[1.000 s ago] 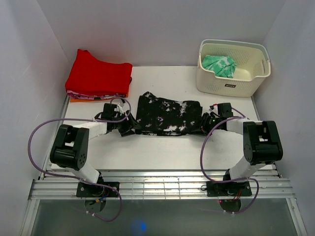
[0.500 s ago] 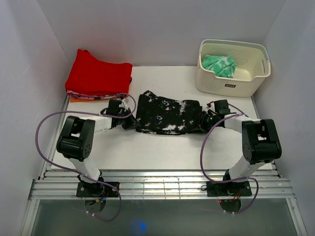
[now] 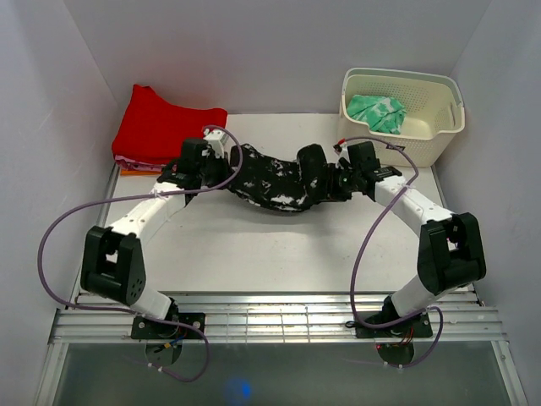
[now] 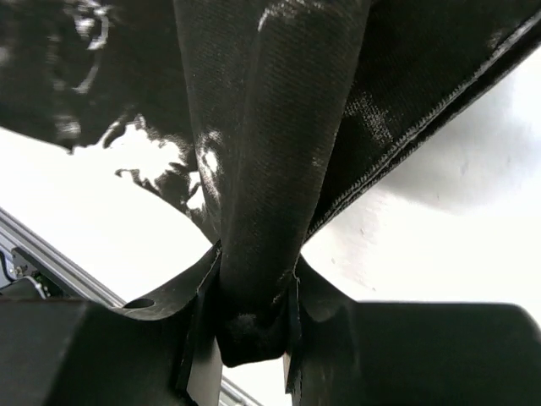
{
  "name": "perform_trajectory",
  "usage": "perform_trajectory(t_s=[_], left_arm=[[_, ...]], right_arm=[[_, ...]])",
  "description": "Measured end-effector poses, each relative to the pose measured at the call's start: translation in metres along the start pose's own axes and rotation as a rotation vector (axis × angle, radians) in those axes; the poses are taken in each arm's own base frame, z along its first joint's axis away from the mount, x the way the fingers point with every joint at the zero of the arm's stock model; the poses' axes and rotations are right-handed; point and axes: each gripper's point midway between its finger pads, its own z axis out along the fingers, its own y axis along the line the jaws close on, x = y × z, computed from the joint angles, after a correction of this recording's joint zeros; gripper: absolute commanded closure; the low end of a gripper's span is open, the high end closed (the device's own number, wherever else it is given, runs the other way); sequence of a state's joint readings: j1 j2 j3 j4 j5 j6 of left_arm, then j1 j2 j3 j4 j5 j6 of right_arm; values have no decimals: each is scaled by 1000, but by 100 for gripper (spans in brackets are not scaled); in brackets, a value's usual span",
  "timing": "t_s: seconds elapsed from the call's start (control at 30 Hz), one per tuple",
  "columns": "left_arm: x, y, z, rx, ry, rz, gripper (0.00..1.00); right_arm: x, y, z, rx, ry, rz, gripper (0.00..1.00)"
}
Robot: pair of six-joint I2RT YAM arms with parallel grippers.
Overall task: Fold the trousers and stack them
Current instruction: Neatly place the folded trousers to the corner
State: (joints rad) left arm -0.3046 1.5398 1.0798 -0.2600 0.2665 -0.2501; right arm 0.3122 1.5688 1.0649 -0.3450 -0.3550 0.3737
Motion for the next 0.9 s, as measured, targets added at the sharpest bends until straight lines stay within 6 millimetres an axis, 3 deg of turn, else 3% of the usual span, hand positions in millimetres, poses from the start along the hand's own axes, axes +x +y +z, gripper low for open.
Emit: perform_trajectory(t_s=[0.17, 0.27, 0.43, 0.57, 0.67, 0.77, 0.9], left_arm=[[-63, -16, -52, -12, -223, 170, 100], [-91, -20, -73, -39, -326, 247, 100], [-144, -2, -101, -153, -505, 352, 100], [-176, 37, -125, -273, -608, 373, 100], [-203, 78, -146, -354, -671, 340, 100], [-221, 129, -162, -416, -709, 265, 100], [-220, 195, -171, -457, -721, 143, 100]], right_arm=[[-39, 33, -12, -26, -98, -121, 92], [-62, 58, -19, -46, -164, -193, 92], [-116, 112, -28, -93, -301, -313, 92], [-160, 155, -12, -151, -387, -373, 92], [-179, 182, 10, -198, -429, -404, 92], [-187, 214, 36, -256, -449, -434, 92], [-189, 259, 74, -332, -492, -474, 92]])
